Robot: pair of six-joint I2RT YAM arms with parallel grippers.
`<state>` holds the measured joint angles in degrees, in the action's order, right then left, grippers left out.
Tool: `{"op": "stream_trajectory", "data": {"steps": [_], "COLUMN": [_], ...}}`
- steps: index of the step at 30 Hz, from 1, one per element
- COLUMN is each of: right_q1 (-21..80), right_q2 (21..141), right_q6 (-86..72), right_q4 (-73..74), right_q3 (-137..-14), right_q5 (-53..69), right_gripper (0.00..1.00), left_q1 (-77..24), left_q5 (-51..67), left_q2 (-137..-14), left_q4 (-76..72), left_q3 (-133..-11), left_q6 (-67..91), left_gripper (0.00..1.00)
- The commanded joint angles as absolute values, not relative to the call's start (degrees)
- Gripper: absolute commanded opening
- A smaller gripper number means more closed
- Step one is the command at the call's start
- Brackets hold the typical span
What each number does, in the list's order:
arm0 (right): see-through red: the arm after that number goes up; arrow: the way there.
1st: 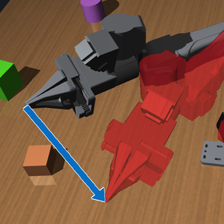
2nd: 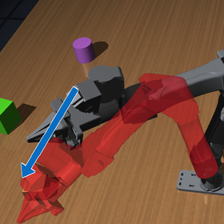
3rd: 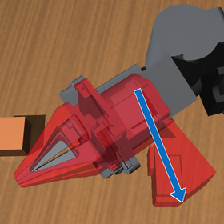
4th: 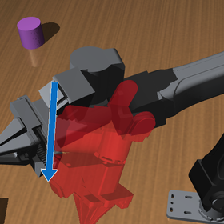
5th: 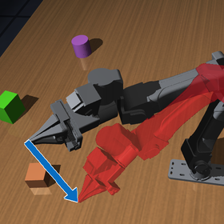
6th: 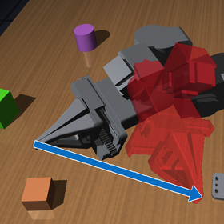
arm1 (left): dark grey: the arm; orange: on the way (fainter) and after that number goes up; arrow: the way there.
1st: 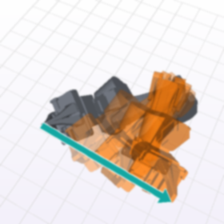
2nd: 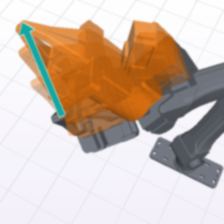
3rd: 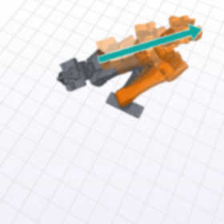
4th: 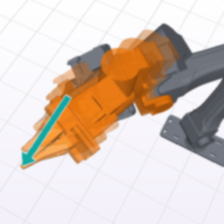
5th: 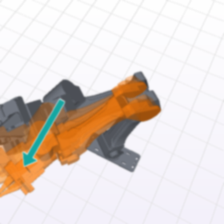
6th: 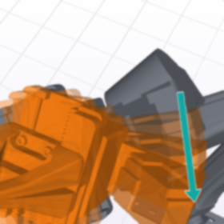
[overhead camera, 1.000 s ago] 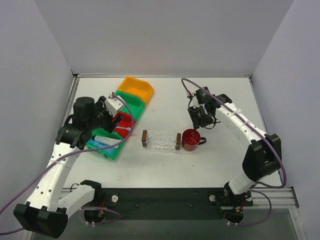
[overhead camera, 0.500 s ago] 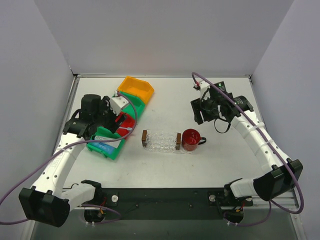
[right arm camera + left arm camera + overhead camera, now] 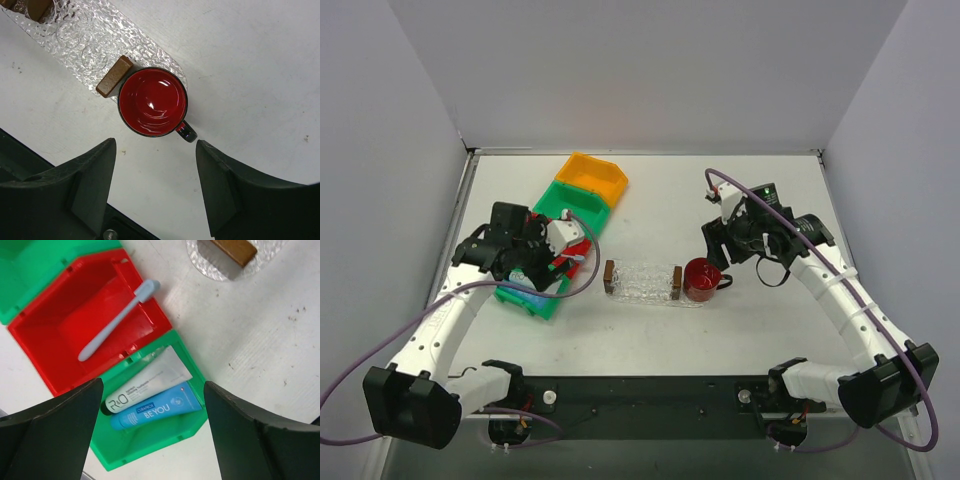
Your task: Prepare toiletry sets of a toothbrush and toothpaste on the tray
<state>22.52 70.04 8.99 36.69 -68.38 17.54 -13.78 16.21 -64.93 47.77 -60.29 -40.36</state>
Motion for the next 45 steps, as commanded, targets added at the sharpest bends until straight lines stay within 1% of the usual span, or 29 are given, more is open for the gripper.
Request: {"op": "stream_trajectory", "data": {"steps": [1,10,18,25,30,38,45], "right_q1": [22.3,22.3,22.2,22.3,22.3,22.2,22.2], "right_q2": [68.8,68.9,69.5,69.9,70.0,70.1,70.4], "right_q6": [10.4,10.6,10.9,11.2,11.3,11.5,11.6], "right_q4": [35.1,34.6,34.3,34.1,34.1,34.1,34.2], "right_q3": [-67.1,-66.6,-66.2,-65.9,-65.7,-65.5,-65.3], "right_q5": [18.7,18.2,17.1,16.8,16.8,16.9,17.1], "right_gripper": [0.6,0.6,0.6,0.6,0.6,0.6,0.6], "left_q1": [-13.6,-13.7,-15.0,-19.6,-24.3,-25.0,-25.0], "left_q5": [16.4,9.9,5.8,0.4,-8.2,-9.6,-9.8], "left_q2": [-62.9,-63.5,-65.6,-66.4,-67.0,-68.3,-68.5], "left_q4": [46.7,35.4,30.7,28.4,25.8,24.2,24.1], "left_q3": [-55.3,-47.1,-44.6,-42.9,-40.8,-40.2,-39.5], "left_q6": [-42.2,-31.5,-25.4,-22.4,-21.4,-20.9,-21.2], "left_gripper": [0.93,0.94,0.9,0.9,0.9,0.89,0.83]}}
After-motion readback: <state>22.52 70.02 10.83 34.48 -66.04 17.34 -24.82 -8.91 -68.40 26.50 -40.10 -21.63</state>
